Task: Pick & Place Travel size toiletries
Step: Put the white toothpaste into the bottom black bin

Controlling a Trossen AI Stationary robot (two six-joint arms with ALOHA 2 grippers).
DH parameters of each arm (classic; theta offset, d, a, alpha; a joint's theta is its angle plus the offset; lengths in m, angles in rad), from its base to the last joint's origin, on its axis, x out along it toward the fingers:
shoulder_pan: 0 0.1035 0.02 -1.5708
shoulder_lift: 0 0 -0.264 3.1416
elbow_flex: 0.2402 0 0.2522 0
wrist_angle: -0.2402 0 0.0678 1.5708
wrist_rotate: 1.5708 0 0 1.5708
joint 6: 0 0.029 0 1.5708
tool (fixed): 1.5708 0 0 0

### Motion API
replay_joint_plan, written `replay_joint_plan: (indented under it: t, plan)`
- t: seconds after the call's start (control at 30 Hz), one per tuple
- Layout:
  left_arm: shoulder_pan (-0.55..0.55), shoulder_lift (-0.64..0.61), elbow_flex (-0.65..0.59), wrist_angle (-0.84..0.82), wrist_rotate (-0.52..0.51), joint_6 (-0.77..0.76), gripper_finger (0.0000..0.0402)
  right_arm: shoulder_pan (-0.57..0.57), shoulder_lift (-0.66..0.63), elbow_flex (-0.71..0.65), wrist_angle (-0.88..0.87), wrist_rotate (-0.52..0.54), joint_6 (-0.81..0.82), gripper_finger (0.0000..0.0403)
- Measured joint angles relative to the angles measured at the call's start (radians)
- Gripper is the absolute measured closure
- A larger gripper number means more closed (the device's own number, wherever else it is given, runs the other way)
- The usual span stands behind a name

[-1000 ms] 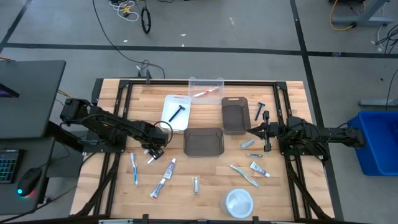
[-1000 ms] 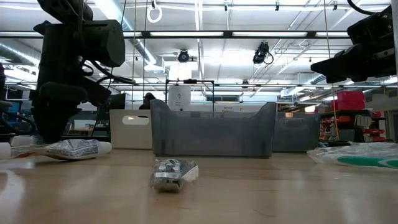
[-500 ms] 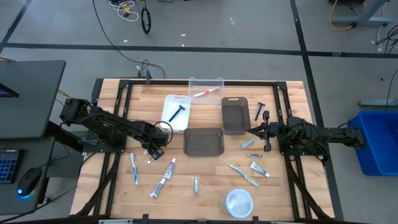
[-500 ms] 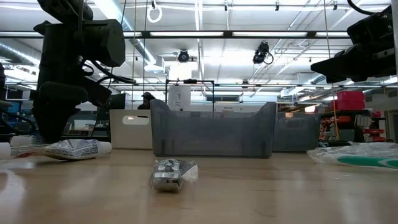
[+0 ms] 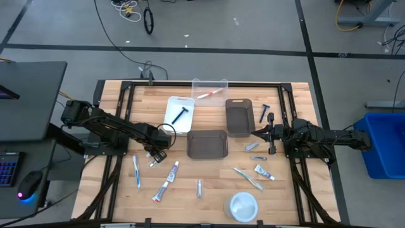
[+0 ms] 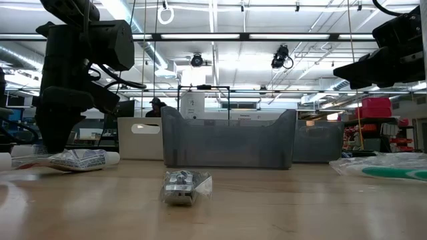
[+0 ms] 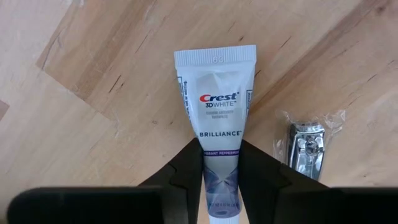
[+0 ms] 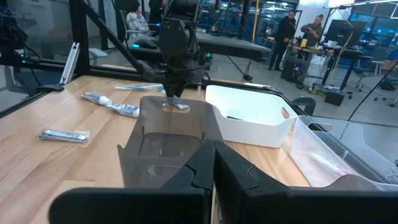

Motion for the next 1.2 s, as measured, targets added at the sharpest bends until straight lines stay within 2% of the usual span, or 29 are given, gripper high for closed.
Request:
replay_joint_plan:
  t: [0.2,0.8,1.2]
  plan:
    - [0.000,-0.021,0.007,-0.013,0.009,0.016,0.0306,0.000,0.000,0.000,0.000,0.000,0.000,0.0389]
    - [0.000,-0.183,0.138,-0.072,0.027,0.038,0.0310,0.000,0.000,0.000,0.000,0.000,0.000,0.0389]
    - [0.000,-0.193,0.163,-0.093,0.005,0.103,0.0313,0.000,0.000,0.000,0.000,0.000,0.000,0.0389]
